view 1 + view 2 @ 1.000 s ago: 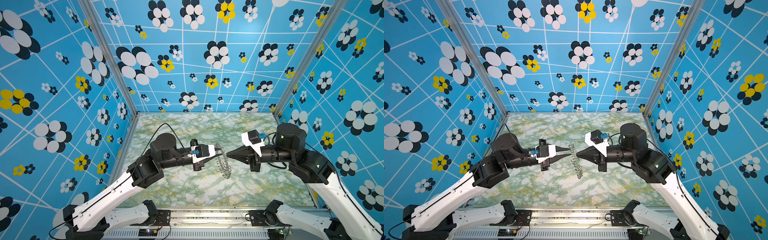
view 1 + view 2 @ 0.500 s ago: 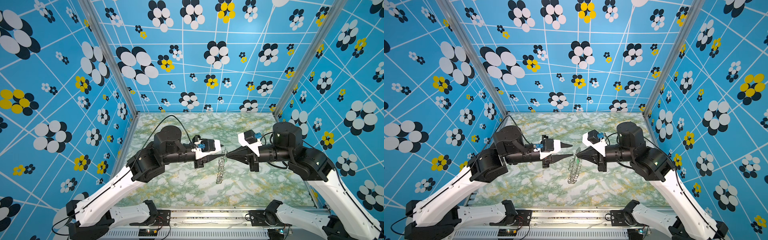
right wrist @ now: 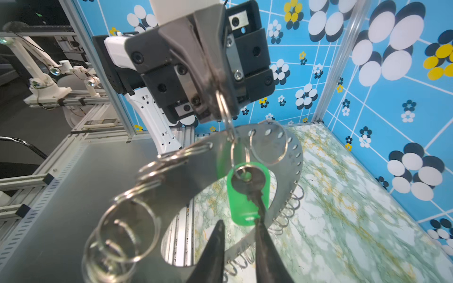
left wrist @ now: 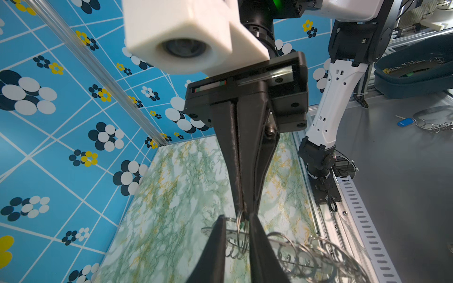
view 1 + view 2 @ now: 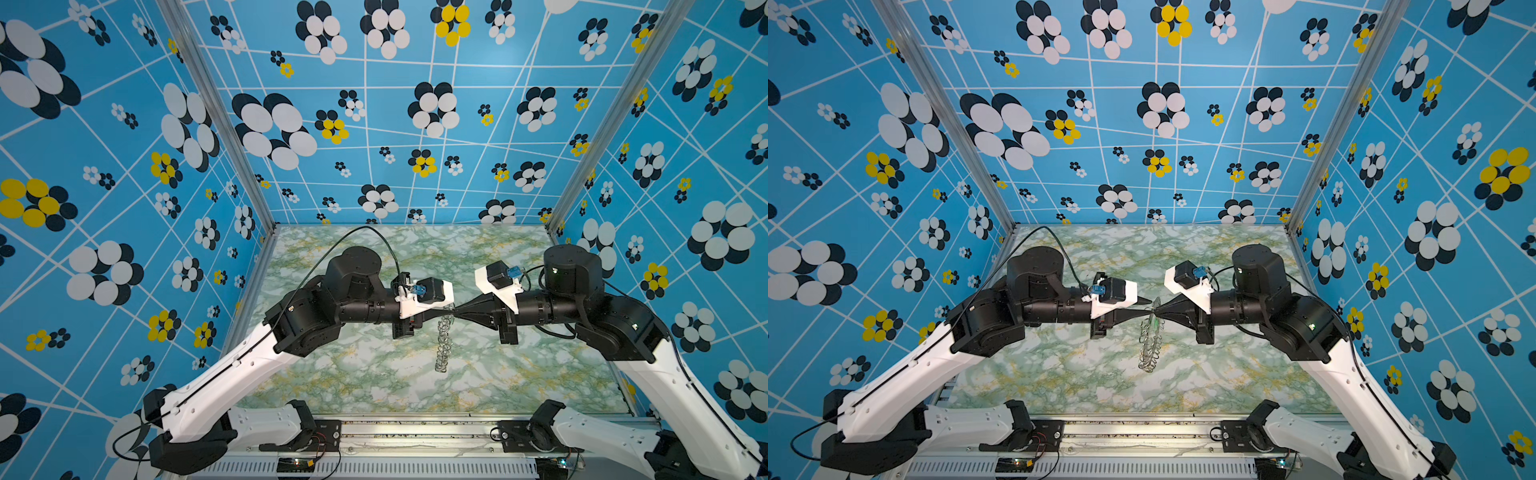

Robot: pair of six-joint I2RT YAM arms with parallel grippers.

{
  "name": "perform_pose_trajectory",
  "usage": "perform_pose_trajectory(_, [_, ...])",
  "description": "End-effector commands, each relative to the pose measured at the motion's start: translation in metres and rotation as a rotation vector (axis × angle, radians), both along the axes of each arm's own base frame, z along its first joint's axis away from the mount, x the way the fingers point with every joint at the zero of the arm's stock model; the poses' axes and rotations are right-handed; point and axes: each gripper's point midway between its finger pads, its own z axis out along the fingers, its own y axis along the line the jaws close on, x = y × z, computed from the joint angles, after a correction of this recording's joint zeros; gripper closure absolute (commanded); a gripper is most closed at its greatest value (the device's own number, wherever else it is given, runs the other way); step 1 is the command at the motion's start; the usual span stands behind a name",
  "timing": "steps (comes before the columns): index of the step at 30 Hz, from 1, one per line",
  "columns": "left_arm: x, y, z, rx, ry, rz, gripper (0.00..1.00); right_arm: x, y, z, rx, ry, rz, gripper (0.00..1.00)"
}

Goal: Attach keys to a key ring
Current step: Insert the key into the keyring.

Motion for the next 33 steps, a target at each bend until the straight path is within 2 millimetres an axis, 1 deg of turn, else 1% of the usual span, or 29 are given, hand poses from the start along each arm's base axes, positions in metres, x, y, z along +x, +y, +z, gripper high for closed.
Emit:
perform_pose_trajectory(1, [-0.006, -0.001, 0.008, -0.012, -0.008, -0.027, 0.84, -0.007, -0.001, 0.014, 0.024, -0.044, 0.020, 1.00])
perform_pose_trajectory(3, [-0.006, -0.001, 0.007, -0.010, -0.007, -0.026, 0.85, -0.007, -0.001, 0.015, 0.027, -0.046, 0.020, 1.00])
perform_pose_trajectory(17, [0.000, -0.004, -0.001, 0.012, -0.001, -0.002, 0.86, -0.011, -0.001, 0.019, 0.041, -0.052, 0.036, 1.00])
perform_pose_trajectory(20, [0.001, -0.005, -0.004, 0.017, 0.001, 0.001, 0.88, -0.011, -0.001, 0.019, 0.042, -0.052, 0.037, 1.00])
perform_pose_trajectory(23, [0.002, -0.006, -0.004, 0.018, 0.002, 0.006, 0.93, -0.012, -0.001, 0.019, 0.042, -0.051, 0.039, 1.00])
perform_pose_trajectory(25, [0.003, -0.006, -0.004, 0.015, 0.002, 0.009, 0.99, -0.013, -0.001, 0.020, 0.043, -0.053, 0.039, 1.00])
perform_pose_trajectory(31, [0.003, -0.004, 0.000, -0.017, -0.017, 0.018, 1.00, -0.010, -0.003, 0.018, 0.038, -0.061, 0.017, 1.00])
perform_pose_trajectory(32, [0.002, -0.004, 0.002, -0.028, -0.024, 0.016, 1.00, -0.009, -0.005, 0.017, 0.030, -0.067, 0.004, 0.97])
perform_pose_trajectory(33, [0.001, -0.002, 0.005, -0.046, -0.035, 0.014, 1.00, -0.008, -0.008, 0.016, 0.023, -0.079, -0.013, 0.88])
